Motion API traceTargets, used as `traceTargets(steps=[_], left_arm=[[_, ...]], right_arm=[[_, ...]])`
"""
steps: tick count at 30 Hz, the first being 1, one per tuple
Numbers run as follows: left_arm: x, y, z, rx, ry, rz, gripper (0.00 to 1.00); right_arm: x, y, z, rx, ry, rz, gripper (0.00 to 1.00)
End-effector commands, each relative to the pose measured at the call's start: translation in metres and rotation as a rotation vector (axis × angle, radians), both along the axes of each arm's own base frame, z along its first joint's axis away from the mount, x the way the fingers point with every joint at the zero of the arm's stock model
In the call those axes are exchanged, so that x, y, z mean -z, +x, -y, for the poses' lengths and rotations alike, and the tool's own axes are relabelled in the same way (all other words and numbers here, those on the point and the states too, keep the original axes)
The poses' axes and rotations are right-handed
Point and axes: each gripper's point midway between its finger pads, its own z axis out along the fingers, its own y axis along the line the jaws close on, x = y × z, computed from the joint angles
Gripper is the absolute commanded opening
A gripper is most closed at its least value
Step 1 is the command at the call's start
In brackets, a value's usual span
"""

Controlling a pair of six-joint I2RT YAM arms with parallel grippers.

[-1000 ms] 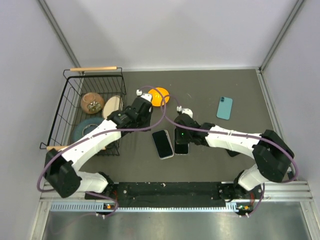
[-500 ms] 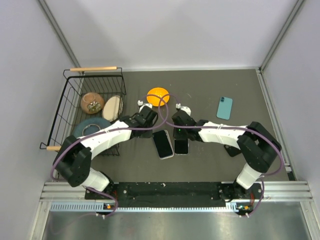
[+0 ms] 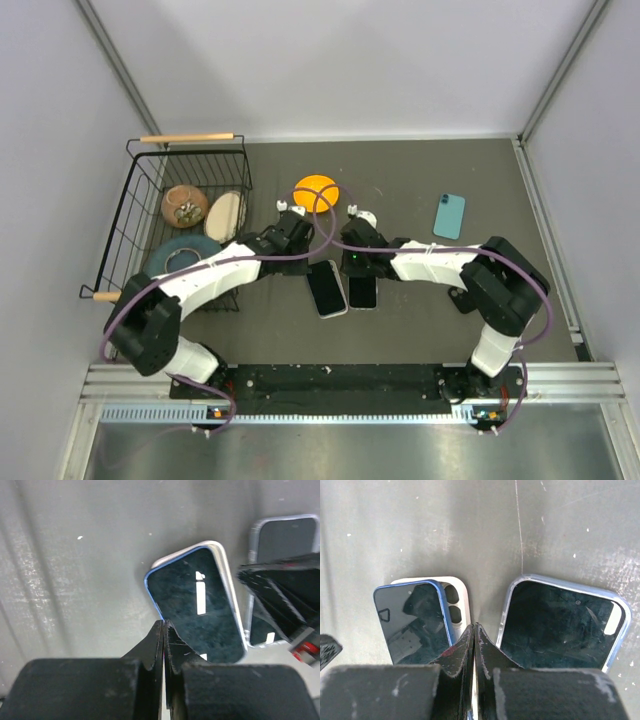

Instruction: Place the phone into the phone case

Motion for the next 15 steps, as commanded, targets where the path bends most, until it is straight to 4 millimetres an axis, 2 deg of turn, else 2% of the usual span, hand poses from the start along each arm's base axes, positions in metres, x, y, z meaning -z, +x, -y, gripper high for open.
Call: traceTargets(steps=[1, 3, 7, 10, 15], left_arm=[[-0.06, 0.012, 0.021, 0.05, -0.217, 0.088, 0.0], [-0.067, 0.01, 0.019, 0.045, -0.246, 0.082, 0.0], [-0.075, 0.013, -0.006, -0.023, -0.18, 0.132, 0.0], [-0.084, 0.01, -0.01, -0.025, -0.209, 0.149, 0.0], [-0.117, 0.001, 0.012, 0.073, -0.396, 0.194, 0.0]], right_arm=[[-0.019, 0.011, -0.01, -0.026, 0.055, 0.066, 0.0], [-0.017, 0.011, -0.009, -0.024, 0.048, 0.063, 0.0], [-0.014, 0.011, -0.01, -0.024, 0.047, 0.052, 0.0], [-0.011, 0.012, -0.011, -0.022, 0.046, 0.042, 0.0], [-0.009, 0.012, -0.01, -0.019, 0.051, 0.031, 0.0]])
